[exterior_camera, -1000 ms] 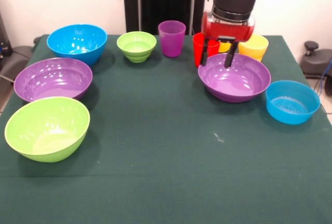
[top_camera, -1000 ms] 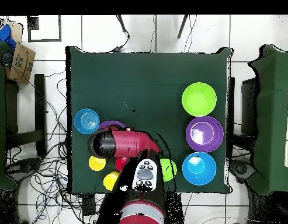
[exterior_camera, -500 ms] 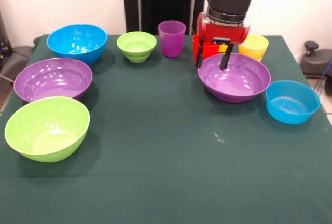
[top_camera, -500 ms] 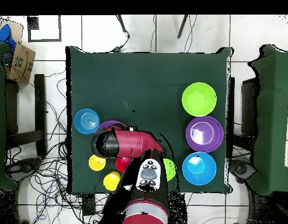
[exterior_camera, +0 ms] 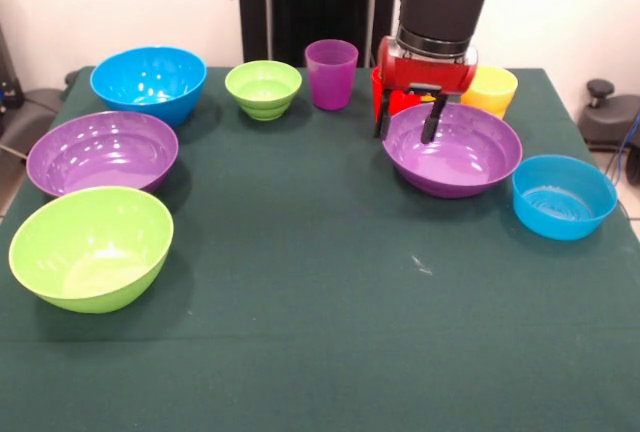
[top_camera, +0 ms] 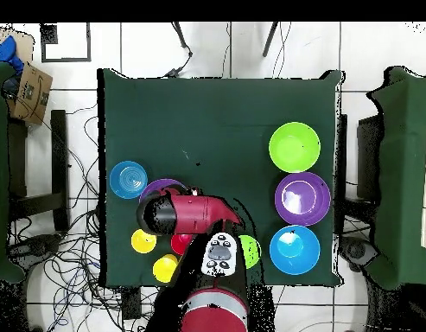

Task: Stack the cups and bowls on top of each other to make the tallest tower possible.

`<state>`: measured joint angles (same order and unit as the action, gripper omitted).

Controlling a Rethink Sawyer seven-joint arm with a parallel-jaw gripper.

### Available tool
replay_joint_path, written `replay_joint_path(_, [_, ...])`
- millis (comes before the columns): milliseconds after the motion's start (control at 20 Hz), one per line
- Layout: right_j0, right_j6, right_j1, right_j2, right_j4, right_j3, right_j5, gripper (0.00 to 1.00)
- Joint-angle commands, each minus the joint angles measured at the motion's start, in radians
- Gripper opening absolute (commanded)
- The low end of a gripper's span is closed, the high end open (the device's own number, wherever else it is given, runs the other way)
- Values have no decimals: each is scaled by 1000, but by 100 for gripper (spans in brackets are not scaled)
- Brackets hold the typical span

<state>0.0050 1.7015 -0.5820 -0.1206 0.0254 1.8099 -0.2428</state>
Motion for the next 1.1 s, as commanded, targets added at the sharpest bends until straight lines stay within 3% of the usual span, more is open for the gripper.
replay_joint_path(50, [1, 89, 34, 80, 65, 29, 45, 100])
replay_joint_path(500, [23, 87, -3, 67, 41, 7, -32, 100])
replay_joint_path(1100, [27, 103, 22, 64, 55, 32, 37, 100])
